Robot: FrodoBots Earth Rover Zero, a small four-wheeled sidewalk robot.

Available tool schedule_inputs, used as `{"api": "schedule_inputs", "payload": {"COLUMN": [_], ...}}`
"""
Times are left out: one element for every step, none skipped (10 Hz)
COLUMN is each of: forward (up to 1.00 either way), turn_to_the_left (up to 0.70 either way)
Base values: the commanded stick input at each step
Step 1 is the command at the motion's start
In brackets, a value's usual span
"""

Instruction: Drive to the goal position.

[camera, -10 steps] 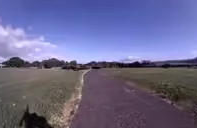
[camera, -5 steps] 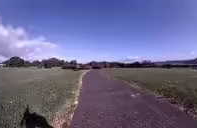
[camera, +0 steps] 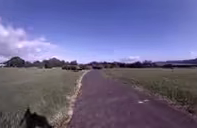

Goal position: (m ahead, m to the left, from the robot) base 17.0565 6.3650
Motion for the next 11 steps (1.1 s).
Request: {"api": "schedule_inputs", "payload": {"forward": [0.70, 0.70, 0.70, 0.70, 0.70, 0.70, 0.70, 0.70, 0.70, 0.70, 0.70], "turn_to_the_left": [0.14, 0.14, 0.13, 0.08, 0.03, 0.01, 0.01, 0.01, 0.01, 0.01, 0.01]}}
